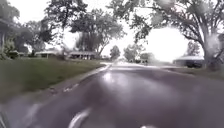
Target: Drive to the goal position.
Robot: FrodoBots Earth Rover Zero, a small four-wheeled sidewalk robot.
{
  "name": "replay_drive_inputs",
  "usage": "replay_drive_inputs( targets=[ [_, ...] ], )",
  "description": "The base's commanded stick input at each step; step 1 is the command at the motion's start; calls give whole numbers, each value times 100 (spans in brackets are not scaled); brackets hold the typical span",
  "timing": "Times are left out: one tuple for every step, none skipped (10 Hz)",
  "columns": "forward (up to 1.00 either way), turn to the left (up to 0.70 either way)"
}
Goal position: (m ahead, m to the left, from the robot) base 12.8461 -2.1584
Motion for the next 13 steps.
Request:
replay_drive_inputs(
  targets=[
    [50,0],
    [50,0],
    [50,0],
    [50,0],
    [50,0],
    [50,0],
    [50,0],
    [50,0],
    [50,0],
    [50,0],
    [50,0],
    [50,0],
    [50,0]
  ],
)
